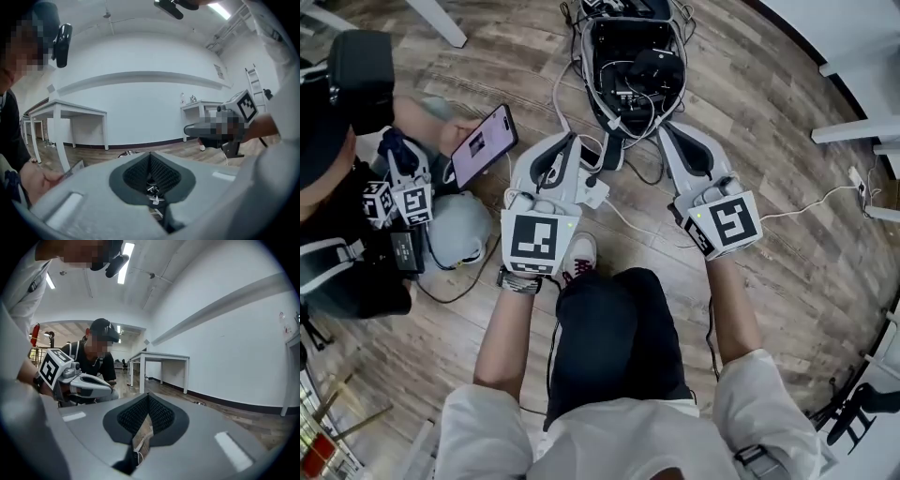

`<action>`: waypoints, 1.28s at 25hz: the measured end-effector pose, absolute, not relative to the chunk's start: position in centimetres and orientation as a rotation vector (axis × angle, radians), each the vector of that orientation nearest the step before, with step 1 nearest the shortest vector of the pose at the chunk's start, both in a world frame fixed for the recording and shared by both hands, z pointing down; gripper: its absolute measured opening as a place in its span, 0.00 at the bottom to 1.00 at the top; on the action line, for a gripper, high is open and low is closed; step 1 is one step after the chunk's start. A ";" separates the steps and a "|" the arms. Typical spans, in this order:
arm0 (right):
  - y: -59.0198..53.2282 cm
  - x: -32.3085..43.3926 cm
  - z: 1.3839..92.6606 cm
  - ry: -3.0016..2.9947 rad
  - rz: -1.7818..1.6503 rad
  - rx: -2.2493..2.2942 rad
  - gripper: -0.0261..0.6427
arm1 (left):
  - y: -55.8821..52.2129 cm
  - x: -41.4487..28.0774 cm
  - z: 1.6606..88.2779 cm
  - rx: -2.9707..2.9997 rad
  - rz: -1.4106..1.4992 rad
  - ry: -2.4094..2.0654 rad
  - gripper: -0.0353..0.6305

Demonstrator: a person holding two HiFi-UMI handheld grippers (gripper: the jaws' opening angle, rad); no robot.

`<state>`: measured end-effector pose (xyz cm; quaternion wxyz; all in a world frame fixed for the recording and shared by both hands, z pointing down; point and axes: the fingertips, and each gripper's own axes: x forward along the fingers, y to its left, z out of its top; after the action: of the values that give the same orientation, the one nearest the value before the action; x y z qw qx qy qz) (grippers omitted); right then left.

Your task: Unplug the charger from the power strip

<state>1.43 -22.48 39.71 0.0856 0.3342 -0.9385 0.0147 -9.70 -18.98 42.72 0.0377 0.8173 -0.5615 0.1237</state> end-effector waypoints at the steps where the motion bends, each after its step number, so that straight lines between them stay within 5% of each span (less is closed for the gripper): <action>1: -22.3 1.6 38.2 -2.793 0.049 1.001 0.04 | -19.0 -9.6 41.3 2.505 0.382 -1.716 0.06; 24: -16.3 6.4 -12.4 -2.878 -0.013 1.092 0.04 | -13.3 -9.6 -5.7 2.450 0.358 -1.926 0.06; 32: -9.1 8.1 -22.7 -2.953 -0.018 1.046 0.04 | -7.5 -6.5 -17.4 2.486 0.311 -1.997 0.06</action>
<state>8.08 -9.10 -22.74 0.0043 0.3338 -0.9426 -0.0059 -6.51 -7.47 -17.36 -0.0312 0.7754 -0.6231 0.0971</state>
